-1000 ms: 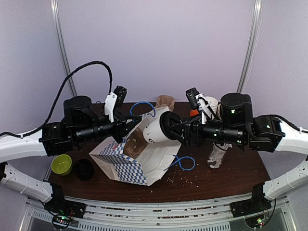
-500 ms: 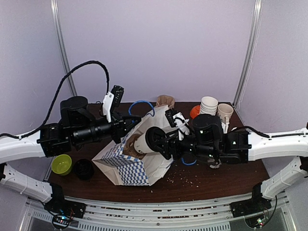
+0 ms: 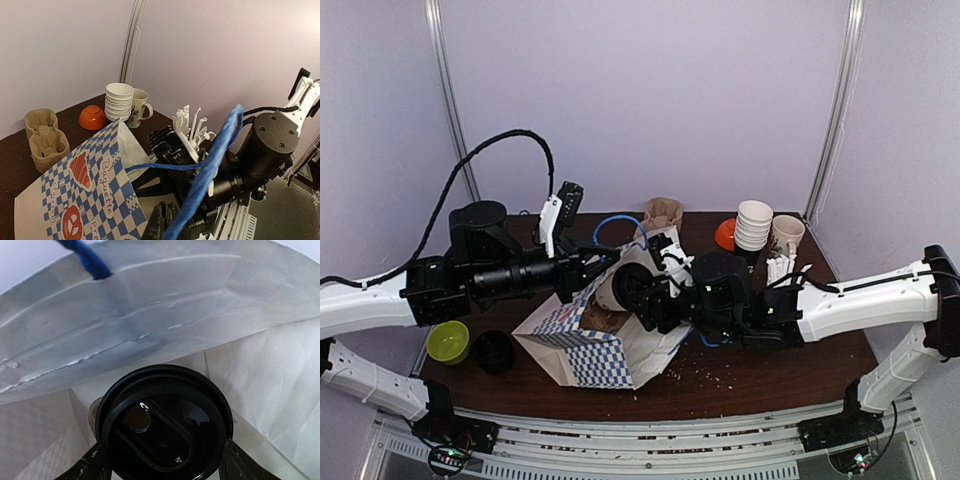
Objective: Pack the takeout coffee
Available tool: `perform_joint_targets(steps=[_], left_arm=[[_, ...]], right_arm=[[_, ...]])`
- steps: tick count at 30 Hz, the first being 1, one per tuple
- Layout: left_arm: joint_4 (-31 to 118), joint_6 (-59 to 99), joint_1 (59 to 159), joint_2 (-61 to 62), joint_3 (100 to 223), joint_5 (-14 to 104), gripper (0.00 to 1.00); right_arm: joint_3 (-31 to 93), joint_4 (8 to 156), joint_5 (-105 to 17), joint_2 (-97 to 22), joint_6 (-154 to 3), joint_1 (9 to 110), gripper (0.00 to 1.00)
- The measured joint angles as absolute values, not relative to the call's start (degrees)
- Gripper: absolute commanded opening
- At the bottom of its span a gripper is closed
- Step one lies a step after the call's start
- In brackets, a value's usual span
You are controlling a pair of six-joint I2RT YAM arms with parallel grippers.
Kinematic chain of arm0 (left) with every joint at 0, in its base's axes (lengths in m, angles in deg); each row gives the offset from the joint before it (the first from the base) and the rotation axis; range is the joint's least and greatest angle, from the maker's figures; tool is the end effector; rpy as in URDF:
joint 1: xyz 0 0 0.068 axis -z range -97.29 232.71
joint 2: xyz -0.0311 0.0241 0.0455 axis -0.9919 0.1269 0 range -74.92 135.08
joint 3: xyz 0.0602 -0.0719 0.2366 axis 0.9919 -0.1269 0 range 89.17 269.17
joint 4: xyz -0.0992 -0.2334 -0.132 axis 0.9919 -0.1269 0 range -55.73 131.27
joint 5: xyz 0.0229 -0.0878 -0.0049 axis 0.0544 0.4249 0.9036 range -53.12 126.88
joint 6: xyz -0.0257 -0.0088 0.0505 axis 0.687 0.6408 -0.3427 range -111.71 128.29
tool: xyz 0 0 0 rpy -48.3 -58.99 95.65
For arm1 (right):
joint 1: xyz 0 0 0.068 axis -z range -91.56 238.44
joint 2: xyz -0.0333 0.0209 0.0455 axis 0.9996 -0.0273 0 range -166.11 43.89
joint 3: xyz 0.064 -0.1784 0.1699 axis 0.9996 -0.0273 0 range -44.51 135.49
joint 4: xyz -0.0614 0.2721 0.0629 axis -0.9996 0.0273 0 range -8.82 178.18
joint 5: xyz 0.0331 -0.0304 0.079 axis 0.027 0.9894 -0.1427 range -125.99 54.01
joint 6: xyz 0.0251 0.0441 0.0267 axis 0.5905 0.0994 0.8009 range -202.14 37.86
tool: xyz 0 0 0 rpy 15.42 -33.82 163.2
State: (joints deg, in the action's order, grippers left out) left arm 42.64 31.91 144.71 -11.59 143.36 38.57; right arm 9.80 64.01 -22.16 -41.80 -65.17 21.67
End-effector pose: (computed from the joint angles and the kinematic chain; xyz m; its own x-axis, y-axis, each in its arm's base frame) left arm 0.1401 -0.2660 0.3332 -0.4173 -0.0682 -0.9062 0.7958 0.4540 -0.4006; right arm 0.1566 0.3398 0.2401 -0.3265 -0.0418 -0.9443 -0.7377 0.6359 0.2269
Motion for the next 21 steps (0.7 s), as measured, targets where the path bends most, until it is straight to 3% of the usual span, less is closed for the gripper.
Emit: perform_joint_targets(steps=[21], left_arm=[[40.39,33.57,144.71,-11.50,143.38,42.29,0.00]], right_arm=[[3.70,53.33,-17.24,-46.80,-65.02,21.67,0.51]])
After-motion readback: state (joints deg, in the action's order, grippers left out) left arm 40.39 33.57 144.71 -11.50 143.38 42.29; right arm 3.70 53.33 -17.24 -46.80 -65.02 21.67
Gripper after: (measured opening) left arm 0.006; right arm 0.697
